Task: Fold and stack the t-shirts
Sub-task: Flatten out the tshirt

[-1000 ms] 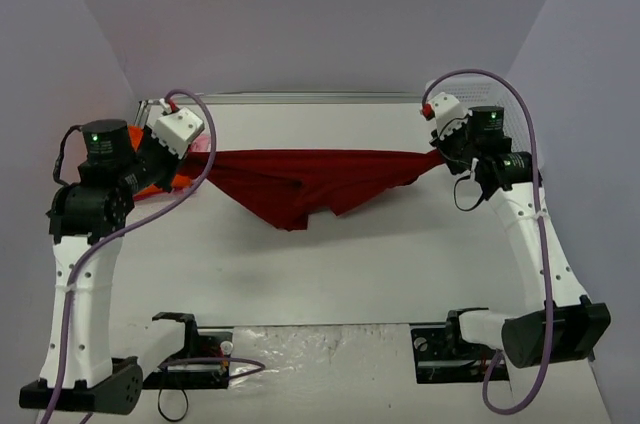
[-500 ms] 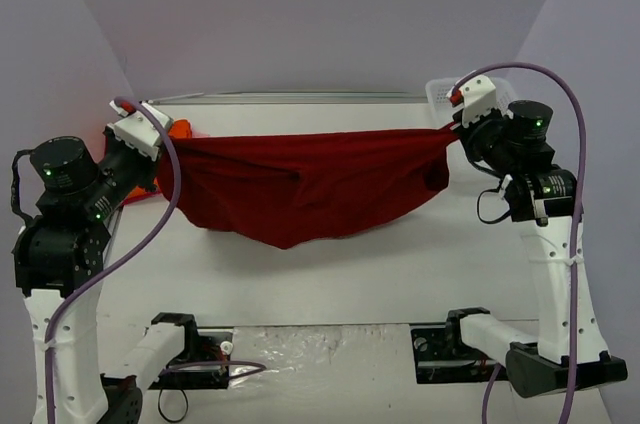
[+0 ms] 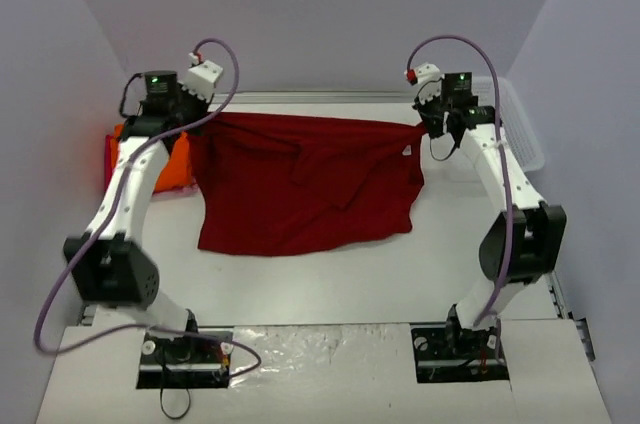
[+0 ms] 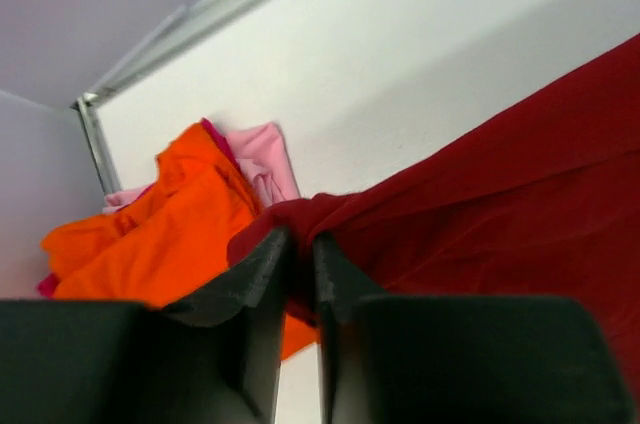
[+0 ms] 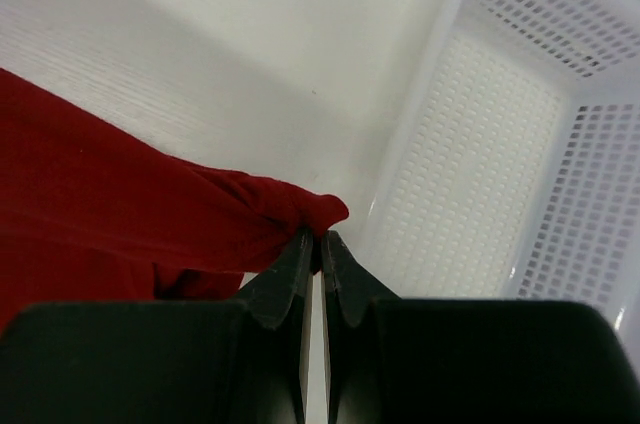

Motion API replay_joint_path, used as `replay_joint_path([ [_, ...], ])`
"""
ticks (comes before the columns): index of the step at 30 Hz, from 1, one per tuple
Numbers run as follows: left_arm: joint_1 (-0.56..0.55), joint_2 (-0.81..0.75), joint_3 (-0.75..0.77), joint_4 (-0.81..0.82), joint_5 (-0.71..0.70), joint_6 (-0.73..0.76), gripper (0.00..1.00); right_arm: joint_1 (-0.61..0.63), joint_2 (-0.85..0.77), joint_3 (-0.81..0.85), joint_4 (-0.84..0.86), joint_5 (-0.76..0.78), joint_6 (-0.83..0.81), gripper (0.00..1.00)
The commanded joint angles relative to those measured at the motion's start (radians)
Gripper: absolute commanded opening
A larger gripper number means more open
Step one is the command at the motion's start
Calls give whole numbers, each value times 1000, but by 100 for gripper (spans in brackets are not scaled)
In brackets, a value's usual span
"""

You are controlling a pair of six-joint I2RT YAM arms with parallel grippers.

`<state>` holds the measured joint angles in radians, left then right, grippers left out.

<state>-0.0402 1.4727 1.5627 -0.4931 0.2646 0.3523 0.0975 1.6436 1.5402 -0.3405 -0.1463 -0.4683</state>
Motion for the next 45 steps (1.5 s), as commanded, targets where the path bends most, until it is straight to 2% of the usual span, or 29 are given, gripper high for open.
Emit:
replay_joint_path([
  [1, -7, 230, 40, 139, -80, 14, 17, -7, 134, 95, 92, 123, 26, 0],
  [2, -12, 300, 71, 149, -82, 14, 42, -4, 175, 116, 92, 140, 33, 1],
  [3, -13, 363, 109, 143, -80, 19, 63, -2, 220, 165, 93, 161, 33, 6],
  [4, -18, 430, 207, 124, -88, 23, 78, -1, 298, 190, 92, 215, 33, 15],
  [5, -24, 539, 253, 104, -102, 22, 94, -4, 332, 211, 92, 235, 33, 33],
  [6, -32, 573, 284, 106, -107, 14, 94, -8, 364, 247, 92, 250, 30, 47],
  [8, -39, 612, 312, 143, -102, 8, 94, -22, 412, 262, 93, 260, 25, 52],
  [9, -53, 610, 315, 145, -107, 8, 94, -28, 415, 265, 92, 251, 26, 63],
  [12, -70, 563, 275, 146, -108, 14, 94, -39, 398, 247, 92, 222, 34, 68],
  [17, -84, 396, 53, 223, -123, 31, 94, -44, 296, 129, 97, 116, 39, 68],
  [20, -81, 327, -18, 228, -143, 19, 94, -44, 236, 64, 97, 76, 45, 68],
  [25, -79, 217, -154, 121, 50, 80, 95, -41, 92, -37, 23, -54, -22, 66],
  [31, -93, 120, -341, 97, 39, 172, 94, -39, -70, -202, -69, -88, -75, 63],
  [36, -99, 63, -411, 4, 113, 223, 94, -39, -178, -307, -136, -107, -98, 61],
  [38, -113, 48, -438, -41, 119, 287, 94, -38, -208, -318, -201, -131, -125, 60],
  [45, -132, -28, -510, -180, 130, 385, 94, -33, -212, -360, -370, -142, -225, 59],
])
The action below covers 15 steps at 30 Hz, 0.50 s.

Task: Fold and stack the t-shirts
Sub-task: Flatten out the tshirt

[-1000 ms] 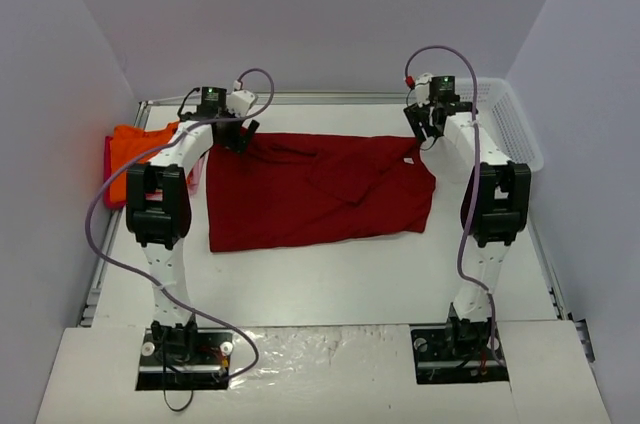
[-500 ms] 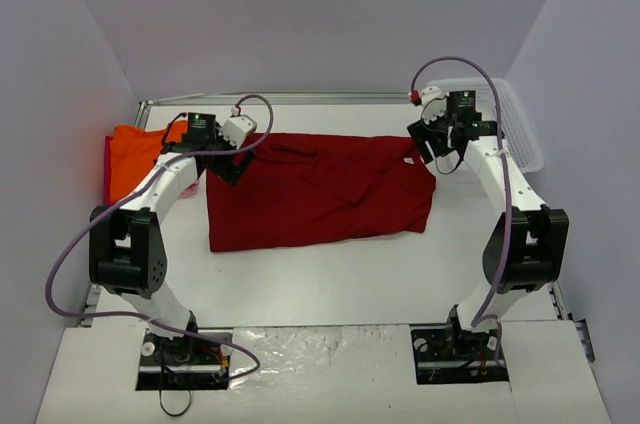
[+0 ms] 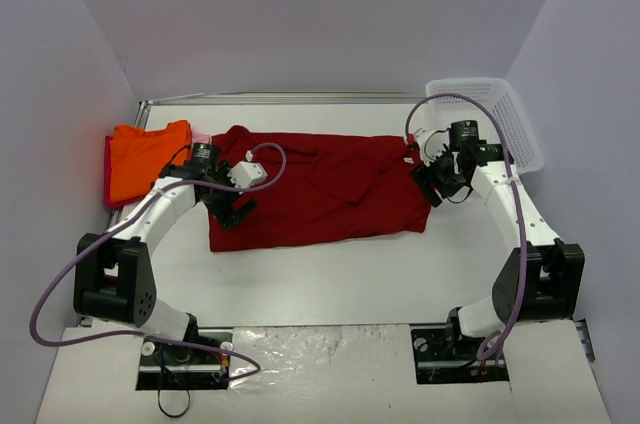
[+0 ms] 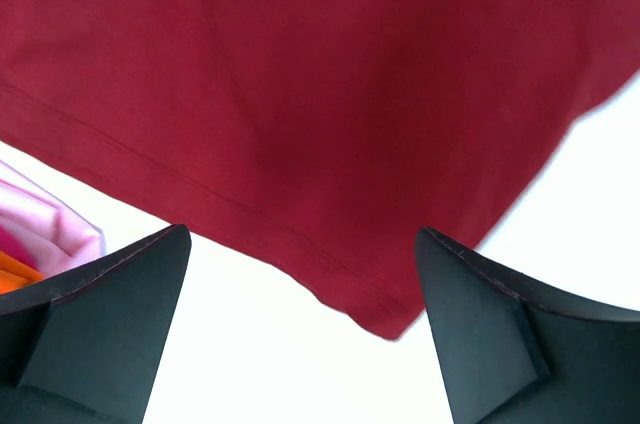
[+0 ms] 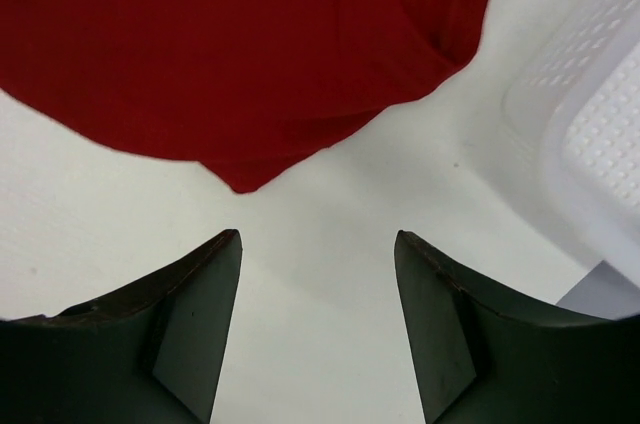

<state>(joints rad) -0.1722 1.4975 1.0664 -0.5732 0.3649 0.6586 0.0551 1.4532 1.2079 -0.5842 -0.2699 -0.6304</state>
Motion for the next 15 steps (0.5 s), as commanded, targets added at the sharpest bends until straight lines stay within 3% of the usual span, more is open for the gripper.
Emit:
replay_joint_path([
  [1, 0, -56, -23, -105, 31, 82, 94, 9, -16, -48, -132, -18, -69, 58],
  [15, -32, -88, -217, 12, -75, 47, 94, 35, 159, -93, -189, -75, -144, 52],
])
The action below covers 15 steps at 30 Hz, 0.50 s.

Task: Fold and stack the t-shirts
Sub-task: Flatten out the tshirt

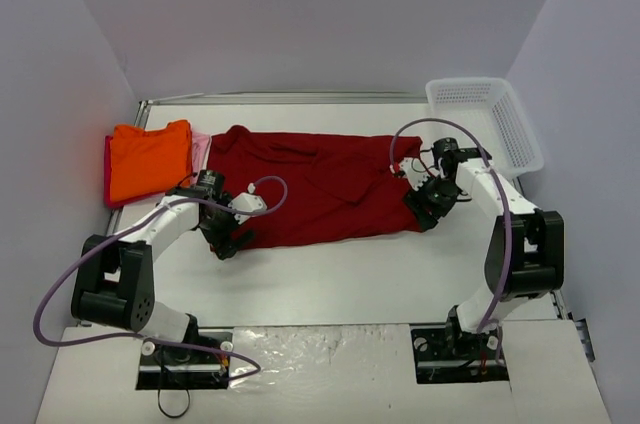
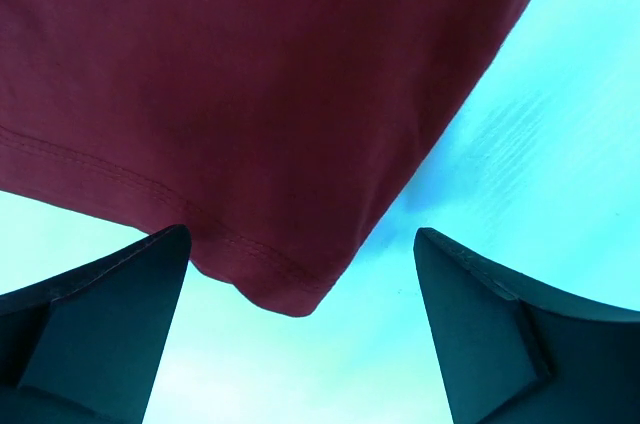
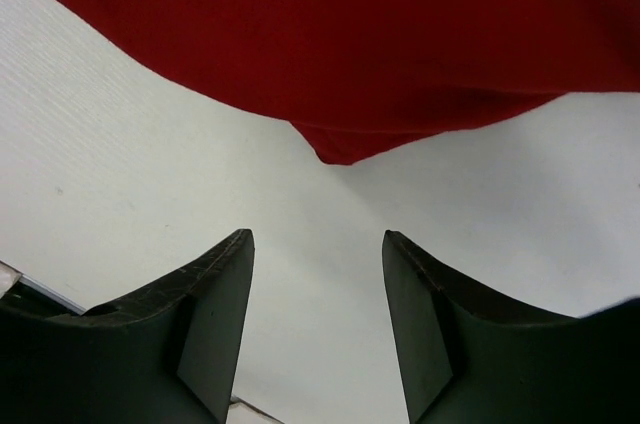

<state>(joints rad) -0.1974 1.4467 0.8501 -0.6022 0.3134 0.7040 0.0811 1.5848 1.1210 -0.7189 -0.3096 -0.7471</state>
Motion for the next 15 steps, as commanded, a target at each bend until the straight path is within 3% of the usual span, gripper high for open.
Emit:
replay_joint_path([
  [1, -5, -34, -6, 45, -26, -4, 94, 12, 40, -4, -53, -39, -31, 50],
  [15, -10, -11, -22, 70, -31, -32, 94, 14, 211, 17, 2, -45, -43, 45],
])
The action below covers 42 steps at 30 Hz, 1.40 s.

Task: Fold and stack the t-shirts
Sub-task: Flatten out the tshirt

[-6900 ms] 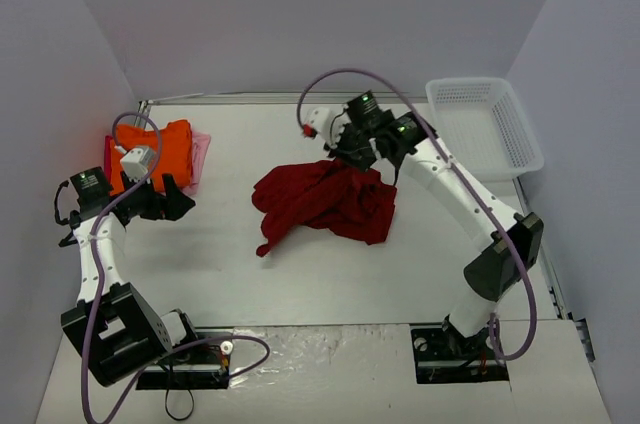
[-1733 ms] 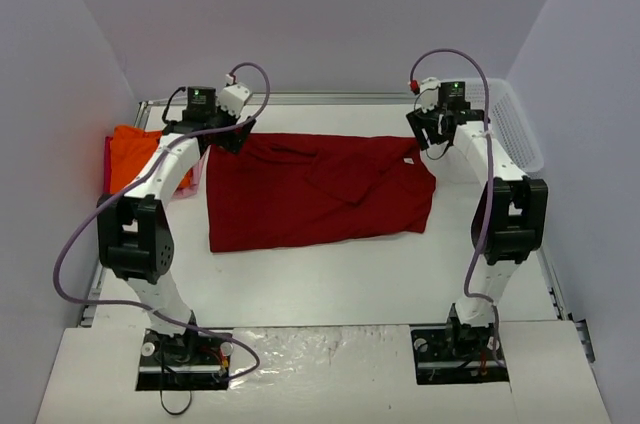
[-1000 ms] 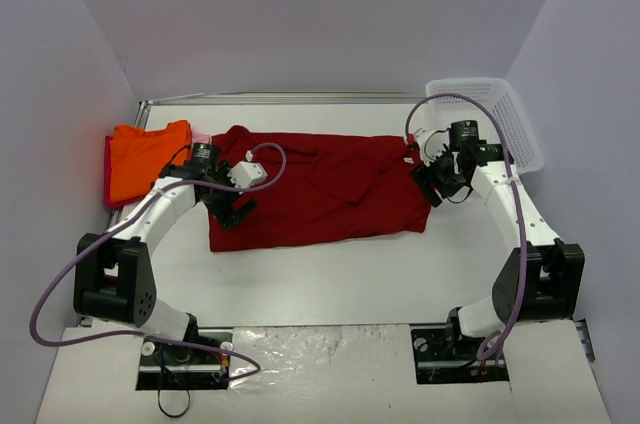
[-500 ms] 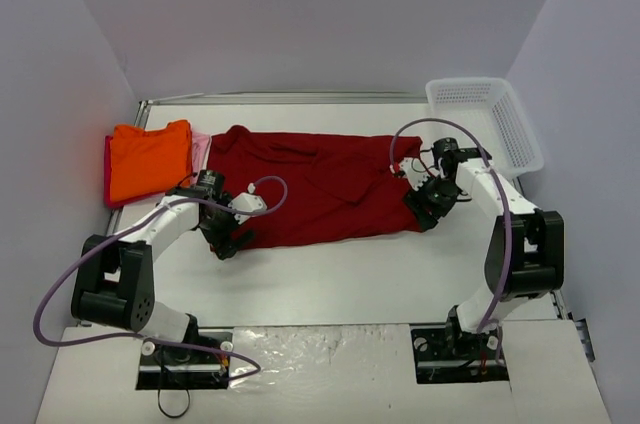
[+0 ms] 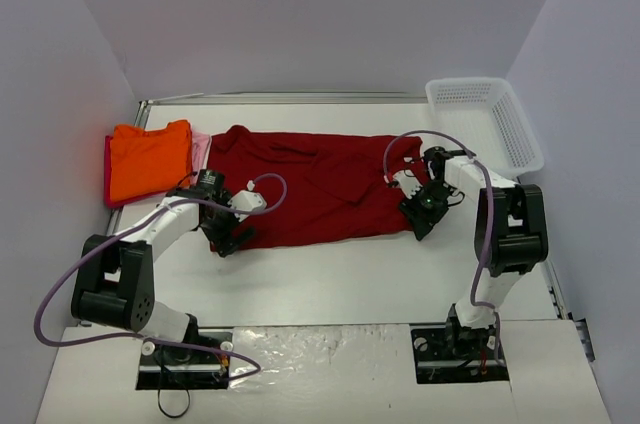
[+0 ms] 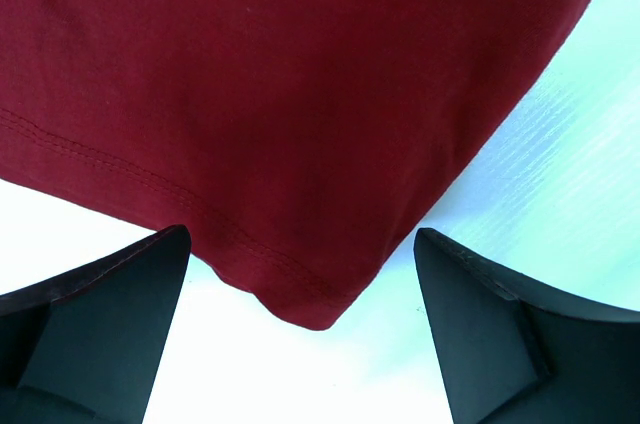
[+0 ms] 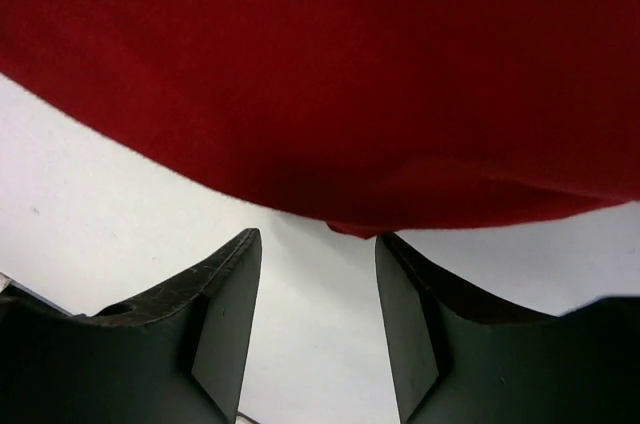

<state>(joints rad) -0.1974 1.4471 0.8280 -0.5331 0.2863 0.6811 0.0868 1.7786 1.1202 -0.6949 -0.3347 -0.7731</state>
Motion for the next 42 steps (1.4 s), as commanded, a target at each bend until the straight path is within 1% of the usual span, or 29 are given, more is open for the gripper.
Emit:
replay_joint_path([
  [1, -10, -11, 0, 1, -6, -11, 94, 8, 24, 23, -17, -21, -12, 45],
  [9, -13, -11, -4, 4, -18, -11, 94, 10, 80, 56, 24, -18, 11, 43],
  [13, -16, -17, -9, 2, -30, -6, 94, 10, 87, 69, 43, 6, 27, 39],
  [14, -14, -19, -10, 2, -32, -5, 94, 10, 88, 73, 46, 8, 31, 32],
  [16, -14, -24, -15, 4, -38, 1, 94, 10, 90, 76, 48, 13, 35, 24],
  [17, -14, -24, -15, 2, -41, 3, 94, 10, 90, 76, 46, 16, 37, 13],
  [18, -14, -24, -18, 2, -42, 8, 94, 10, 87, 76, 48, 20, 38, 5],
  [19, -14, -24, -18, -5, -45, 11, 94, 10, 85, 75, 46, 23, 38, 0],
  [27, -16, -31, -15, -76, -88, 75, 94, 8, 73, 70, 46, 48, 46, 0],
  [31, -16, -37, -20, -132, -68, 101, 95, 8, 90, 76, 49, 42, 57, 0],
  [33, -16, -33, -29, -137, -75, 107, 95, 8, 96, 79, 49, 34, 63, 0],
  [34, -17, -25, -33, -136, -79, 112, 100, 10, 97, 81, 51, 28, 64, 0],
  [36, -16, -13, -35, -140, -75, 120, 85, 10, 100, 85, 51, 25, 69, 0],
  [37, -16, 8, -29, -155, -70, 120, 64, 10, 102, 87, 51, 26, 70, 0],
  [38, -16, 21, -21, -166, -61, 112, 54, 10, 104, 89, 51, 25, 72, 0],
  [39, -16, 33, -12, -180, -56, 109, 45, 10, 104, 90, 49, 26, 72, 0],
  [40, -16, 48, -4, -180, -56, 106, 33, 8, 104, 89, 51, 28, 72, 0],
  [42, -16, 64, 0, -170, -59, 98, 18, 10, 105, 89, 49, 29, 71, 0],
])
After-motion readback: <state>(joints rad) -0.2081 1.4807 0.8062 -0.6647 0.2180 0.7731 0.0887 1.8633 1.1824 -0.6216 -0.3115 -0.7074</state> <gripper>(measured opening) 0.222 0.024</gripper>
